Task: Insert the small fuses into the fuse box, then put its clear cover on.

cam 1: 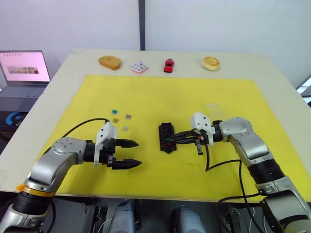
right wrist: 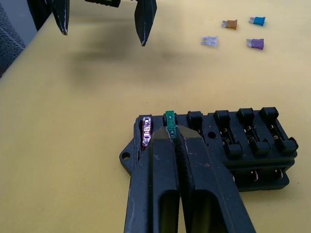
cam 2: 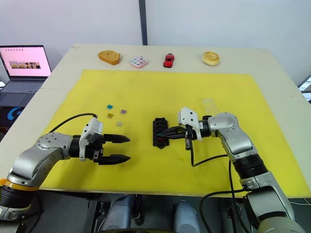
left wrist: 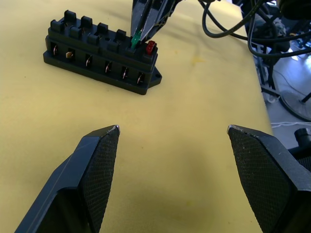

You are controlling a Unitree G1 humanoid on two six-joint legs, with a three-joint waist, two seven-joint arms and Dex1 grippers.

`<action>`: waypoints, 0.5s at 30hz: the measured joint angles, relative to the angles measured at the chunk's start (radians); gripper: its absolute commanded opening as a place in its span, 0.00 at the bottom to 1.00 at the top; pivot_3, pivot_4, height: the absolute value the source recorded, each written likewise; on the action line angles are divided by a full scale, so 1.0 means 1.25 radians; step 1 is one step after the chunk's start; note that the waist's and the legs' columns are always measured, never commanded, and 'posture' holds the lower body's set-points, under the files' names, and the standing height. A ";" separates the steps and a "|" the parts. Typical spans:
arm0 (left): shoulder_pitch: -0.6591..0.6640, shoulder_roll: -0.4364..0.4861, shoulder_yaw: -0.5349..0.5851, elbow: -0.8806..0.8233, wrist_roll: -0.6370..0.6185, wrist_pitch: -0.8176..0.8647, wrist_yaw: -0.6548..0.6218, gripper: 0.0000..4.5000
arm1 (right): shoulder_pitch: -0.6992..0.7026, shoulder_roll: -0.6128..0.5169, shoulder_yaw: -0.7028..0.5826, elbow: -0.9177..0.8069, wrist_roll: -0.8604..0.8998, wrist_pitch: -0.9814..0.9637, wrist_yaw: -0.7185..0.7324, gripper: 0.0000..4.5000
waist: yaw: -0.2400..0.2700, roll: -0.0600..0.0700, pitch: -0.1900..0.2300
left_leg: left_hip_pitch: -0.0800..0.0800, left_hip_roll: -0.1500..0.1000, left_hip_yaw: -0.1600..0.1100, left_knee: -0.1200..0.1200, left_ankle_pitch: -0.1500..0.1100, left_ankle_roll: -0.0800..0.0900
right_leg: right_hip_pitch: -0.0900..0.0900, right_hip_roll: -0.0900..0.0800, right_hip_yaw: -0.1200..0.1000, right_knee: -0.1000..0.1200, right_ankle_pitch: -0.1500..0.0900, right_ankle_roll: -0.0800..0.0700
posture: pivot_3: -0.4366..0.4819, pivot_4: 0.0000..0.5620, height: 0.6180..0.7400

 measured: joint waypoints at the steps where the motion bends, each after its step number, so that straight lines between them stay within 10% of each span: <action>1: 0.000 0.000 0.000 0.000 0.000 0.000 0.000 0.83 | 0.000 0.000 0.000 0.001 0.000 -0.002 0.001 0.00 | 0.000 0.000 0.000 | 0.000 0.000 0.000 0.000 0.000 0.000 | 0.000 0.000 0.000 0.000 0.000 0.000 | 0.48 0.27 1.00; 15: -0.008 -0.015 -0.016 0.008 0.006 0.000 0.001 0.83 | -0.027 -0.007 0.010 0.011 -0.016 0.016 0.029 0.00 | 0.001 0.000 0.000 | 0.000 0.000 0.000 0.001 0.000 0.000 | 0.000 0.000 0.000 0.000 0.000 0.000 | 0.48 0.27 1.00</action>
